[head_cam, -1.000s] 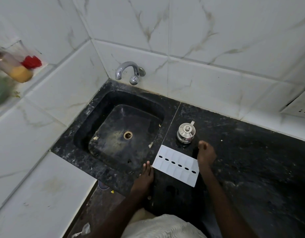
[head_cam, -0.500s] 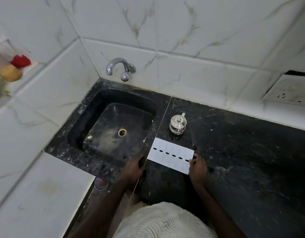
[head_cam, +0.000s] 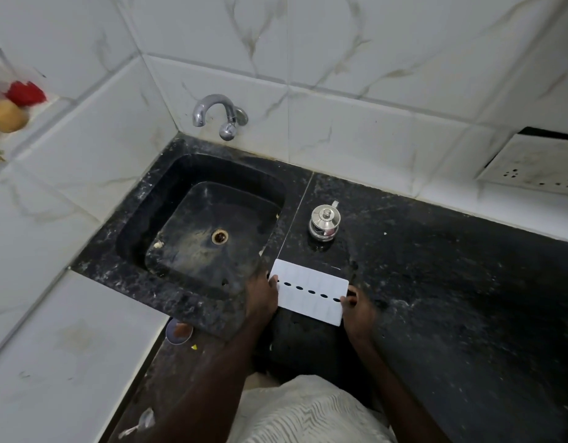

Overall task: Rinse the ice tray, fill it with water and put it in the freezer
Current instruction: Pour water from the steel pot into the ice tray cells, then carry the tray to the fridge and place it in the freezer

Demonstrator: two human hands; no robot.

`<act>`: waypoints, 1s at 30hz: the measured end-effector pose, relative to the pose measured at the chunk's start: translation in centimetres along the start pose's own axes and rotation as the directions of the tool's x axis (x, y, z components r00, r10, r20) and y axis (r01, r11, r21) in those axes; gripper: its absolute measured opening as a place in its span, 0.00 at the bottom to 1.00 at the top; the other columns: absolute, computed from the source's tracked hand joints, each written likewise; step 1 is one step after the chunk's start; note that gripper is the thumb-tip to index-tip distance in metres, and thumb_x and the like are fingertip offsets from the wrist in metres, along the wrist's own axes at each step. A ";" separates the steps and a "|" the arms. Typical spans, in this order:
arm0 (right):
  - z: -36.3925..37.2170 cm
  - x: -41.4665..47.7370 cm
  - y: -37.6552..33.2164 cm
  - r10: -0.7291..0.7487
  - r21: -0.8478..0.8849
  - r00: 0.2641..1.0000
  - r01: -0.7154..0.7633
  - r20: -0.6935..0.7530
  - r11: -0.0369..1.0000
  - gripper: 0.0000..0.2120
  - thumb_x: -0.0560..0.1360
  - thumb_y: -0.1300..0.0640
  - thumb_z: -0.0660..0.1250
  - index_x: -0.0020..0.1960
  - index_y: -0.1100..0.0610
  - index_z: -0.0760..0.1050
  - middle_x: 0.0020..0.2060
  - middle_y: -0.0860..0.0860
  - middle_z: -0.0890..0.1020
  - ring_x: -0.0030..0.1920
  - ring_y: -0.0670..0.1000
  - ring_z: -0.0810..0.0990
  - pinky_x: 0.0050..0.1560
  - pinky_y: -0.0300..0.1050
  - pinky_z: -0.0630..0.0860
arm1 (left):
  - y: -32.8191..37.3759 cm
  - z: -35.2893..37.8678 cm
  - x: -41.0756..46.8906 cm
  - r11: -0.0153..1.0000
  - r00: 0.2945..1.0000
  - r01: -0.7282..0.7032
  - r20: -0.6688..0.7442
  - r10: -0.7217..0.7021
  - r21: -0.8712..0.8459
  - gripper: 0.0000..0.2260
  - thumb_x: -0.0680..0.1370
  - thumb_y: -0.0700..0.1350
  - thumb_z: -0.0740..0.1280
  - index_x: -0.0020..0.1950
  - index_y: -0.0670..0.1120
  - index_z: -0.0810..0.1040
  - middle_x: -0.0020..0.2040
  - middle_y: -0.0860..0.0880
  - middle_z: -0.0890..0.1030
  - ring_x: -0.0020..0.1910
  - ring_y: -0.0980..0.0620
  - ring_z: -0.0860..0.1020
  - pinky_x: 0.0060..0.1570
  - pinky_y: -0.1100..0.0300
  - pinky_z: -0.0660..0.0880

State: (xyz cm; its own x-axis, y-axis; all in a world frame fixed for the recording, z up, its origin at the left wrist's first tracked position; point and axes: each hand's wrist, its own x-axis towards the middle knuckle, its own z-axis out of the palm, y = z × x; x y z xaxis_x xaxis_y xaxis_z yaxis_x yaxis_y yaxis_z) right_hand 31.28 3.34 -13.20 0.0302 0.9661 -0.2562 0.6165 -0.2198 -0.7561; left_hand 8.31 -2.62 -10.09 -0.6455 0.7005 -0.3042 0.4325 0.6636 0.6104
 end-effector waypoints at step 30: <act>1.2 -9.4 -11.8 -0.136 0.338 0.985 0.094 0.103 0.936 0.13 0.79 0.59 0.69 0.62 0.50 0.82 0.54 0.49 0.82 0.49 0.45 0.81 0.52 0.44 0.78 | -5.4 -10.0 -10.8 0.675 0.824 0.216 -0.240 -0.514 -0.706 0.15 0.83 0.55 0.65 0.49 0.43 0.74 0.46 0.44 0.81 0.47 0.46 0.77 0.52 0.48 0.74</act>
State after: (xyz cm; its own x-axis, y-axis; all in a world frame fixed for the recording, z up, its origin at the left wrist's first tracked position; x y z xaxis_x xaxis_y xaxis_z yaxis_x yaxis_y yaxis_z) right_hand 22.77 -3.28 -2.57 -0.1349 0.9679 -0.2120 0.3141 -0.1611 -0.9356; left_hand 6.64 -16.43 -2.78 -0.9048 0.1733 -0.3889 -0.2914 0.4140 0.8624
